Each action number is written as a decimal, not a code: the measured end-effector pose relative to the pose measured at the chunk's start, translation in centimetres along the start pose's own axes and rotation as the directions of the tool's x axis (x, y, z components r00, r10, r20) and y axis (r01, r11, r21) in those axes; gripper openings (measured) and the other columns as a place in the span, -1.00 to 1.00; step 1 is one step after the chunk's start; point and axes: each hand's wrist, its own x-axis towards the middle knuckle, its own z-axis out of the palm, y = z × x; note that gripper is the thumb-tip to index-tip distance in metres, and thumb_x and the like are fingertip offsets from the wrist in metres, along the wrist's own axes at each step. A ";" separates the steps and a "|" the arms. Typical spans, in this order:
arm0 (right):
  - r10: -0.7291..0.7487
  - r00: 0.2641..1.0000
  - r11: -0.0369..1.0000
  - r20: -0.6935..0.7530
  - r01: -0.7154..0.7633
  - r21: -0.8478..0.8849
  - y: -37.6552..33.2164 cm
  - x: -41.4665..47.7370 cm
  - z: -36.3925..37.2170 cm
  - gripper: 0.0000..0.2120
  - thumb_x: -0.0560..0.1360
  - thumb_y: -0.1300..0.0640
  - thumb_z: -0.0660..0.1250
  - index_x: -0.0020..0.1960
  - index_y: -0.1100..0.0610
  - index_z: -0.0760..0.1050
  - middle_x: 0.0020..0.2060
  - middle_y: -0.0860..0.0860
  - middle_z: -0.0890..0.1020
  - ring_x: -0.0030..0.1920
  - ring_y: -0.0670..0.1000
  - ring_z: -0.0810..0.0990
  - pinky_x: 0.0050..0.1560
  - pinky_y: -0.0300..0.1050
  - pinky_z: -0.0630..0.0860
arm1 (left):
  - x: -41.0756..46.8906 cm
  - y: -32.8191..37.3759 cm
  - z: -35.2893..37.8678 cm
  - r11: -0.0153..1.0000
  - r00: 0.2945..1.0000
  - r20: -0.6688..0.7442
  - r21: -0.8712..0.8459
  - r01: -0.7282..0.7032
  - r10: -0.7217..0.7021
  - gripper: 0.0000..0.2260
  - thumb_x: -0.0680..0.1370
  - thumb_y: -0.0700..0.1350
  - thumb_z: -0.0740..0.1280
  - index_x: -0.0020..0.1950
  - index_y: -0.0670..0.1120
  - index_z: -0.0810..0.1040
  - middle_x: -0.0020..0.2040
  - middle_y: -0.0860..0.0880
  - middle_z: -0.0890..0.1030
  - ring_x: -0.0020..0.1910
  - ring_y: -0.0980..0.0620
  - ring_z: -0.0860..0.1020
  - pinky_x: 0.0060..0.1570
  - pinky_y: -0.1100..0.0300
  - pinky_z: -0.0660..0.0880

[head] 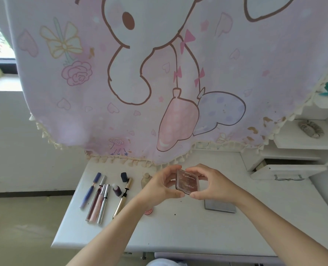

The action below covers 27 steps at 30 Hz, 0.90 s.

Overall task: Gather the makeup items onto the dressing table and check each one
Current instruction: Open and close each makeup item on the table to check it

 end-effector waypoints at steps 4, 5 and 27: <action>0.004 1.000 1.000 0.006 -0.004 0.025 0.1 0.2 0.1 -0.47 0.19 0.05 0.43 0.13 -0.11 0.40 0.02 -0.20 0.50 0.11 -0.22 0.52 0.15 -0.50 0.36 | 0.1 -0.2 0.0 1.000 1.000 0.001 -0.022 0.010 -0.010 -0.39 0.37 -0.48 0.38 0.33 -0.10 0.30 0.08 0.04 0.53 0.06 0.21 0.52 0.07 0.32 0.51; 0.006 1.000 0.999 0.008 -0.006 0.031 0.1 0.3 0.1 -0.48 0.18 0.05 0.43 0.12 -0.12 0.40 0.01 -0.21 0.50 0.10 -0.25 0.51 0.14 -0.52 0.36 | 0.2 -0.3 -0.1 0.999 1.000 0.002 -0.030 0.012 -0.012 -0.39 0.37 -0.49 0.37 0.33 -0.11 0.31 0.08 0.05 0.53 0.05 0.22 0.52 0.02 0.35 0.51; 0.260 0.957 0.899 0.125 -0.288 0.332 4.5 1.1 2.2 -0.57 0.42 0.25 0.41 0.23 0.10 0.38 0.13 -0.01 0.51 0.16 -0.08 0.49 0.21 -0.24 0.40 | -0.4 -4.9 0.5 0.994 0.990 -0.096 0.009 0.108 -0.107 -0.58 0.44 -0.41 0.34 0.22 -0.08 0.40 0.12 -0.05 0.52 -0.05 0.10 0.52 -0.14 0.41 0.52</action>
